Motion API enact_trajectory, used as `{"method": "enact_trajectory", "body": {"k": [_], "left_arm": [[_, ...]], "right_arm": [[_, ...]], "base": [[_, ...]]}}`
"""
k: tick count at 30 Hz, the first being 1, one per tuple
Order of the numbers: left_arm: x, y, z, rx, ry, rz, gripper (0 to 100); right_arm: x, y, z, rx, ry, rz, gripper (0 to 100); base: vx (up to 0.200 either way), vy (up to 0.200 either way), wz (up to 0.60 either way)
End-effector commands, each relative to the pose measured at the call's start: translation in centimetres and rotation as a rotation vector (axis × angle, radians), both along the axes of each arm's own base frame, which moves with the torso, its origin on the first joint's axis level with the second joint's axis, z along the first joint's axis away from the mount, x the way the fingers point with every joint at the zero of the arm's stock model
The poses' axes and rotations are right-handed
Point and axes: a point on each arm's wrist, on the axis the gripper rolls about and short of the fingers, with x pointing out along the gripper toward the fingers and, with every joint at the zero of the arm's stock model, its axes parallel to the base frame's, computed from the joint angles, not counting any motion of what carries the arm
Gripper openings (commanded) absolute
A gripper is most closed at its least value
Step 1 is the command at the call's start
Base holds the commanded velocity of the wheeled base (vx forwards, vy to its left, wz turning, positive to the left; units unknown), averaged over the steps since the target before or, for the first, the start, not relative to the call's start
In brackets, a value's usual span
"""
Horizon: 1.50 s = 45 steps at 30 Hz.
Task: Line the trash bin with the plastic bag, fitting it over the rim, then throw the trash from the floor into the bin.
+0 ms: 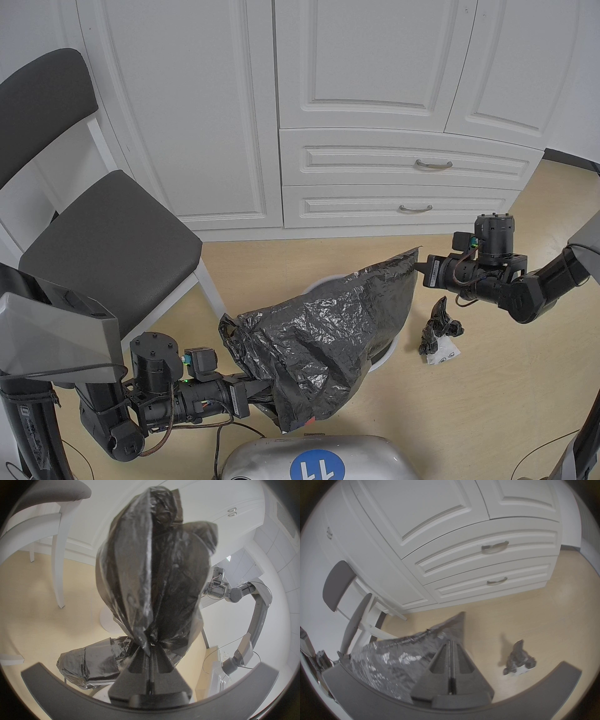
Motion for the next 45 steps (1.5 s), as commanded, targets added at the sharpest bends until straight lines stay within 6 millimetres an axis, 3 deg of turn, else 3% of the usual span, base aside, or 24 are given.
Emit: {"method": "enact_trajectory", "body": {"k": [1, 6, 10, 12, 14, 24, 33, 37, 45], "left_arm": [[-0.7, 0.3, -1.0, 0.027, 0.049, -0.021, 0], [-0.7, 0.5, -1.6, 0.041, 0.073, -0.012, 0], [-0.6, 0.4, -1.4, 0.035, 0.059, -0.009, 0], [-0.6, 0.4, -1.4, 0.035, 0.059, -0.009, 0], [-0.2, 0.3, -1.1, 0.021, 0.044, 0.0, 0], [1.1, -0.2, -0.6, -0.01, 0.018, 0.083, 0], [1.9, -0.7, 0.0, -0.046, 0.004, 0.137, 0], [2.2, -1.3, 0.4, -0.074, -0.004, 0.155, 0], [3.3, -5.1, 3.1, -0.168, -0.108, 0.099, 0]], "right_arm": [[1.2, 6.1, -4.2, 0.126, 0.09, 0.061, 0], [0.3, 8.2, -8.2, 0.108, 0.162, 0.097, 0], [-0.1, 9.3, -10.3, 0.077, 0.207, 0.126, 0], [-0.1, 9.3, -10.3, 0.077, 0.207, 0.126, 0], [-0.3, 9.9, -12.3, 0.052, 0.264, 0.141, 0], [0.7, 10.9, -15.2, 0.039, 0.327, 0.14, 0], [2.5, 12.3, -14.2, 0.178, 0.317, 0.092, 0], [2.8, 12.1, -13.5, 0.202, 0.309, 0.068, 0], [2.1, 9.5, -8.3, 0.142, 0.323, 0.037, 0]], "base": [[0.0, 0.0, 0.0], [0.0, 0.0, 0.0], [0.0, 0.0, 0.0], [0.0, 0.0, 0.0], [0.0, 0.0, 0.0], [0.0, 0.0, 0.0], [0.0, 0.0, 0.0], [0.0, 0.0, 0.0], [0.0, 0.0, 0.0]]}}
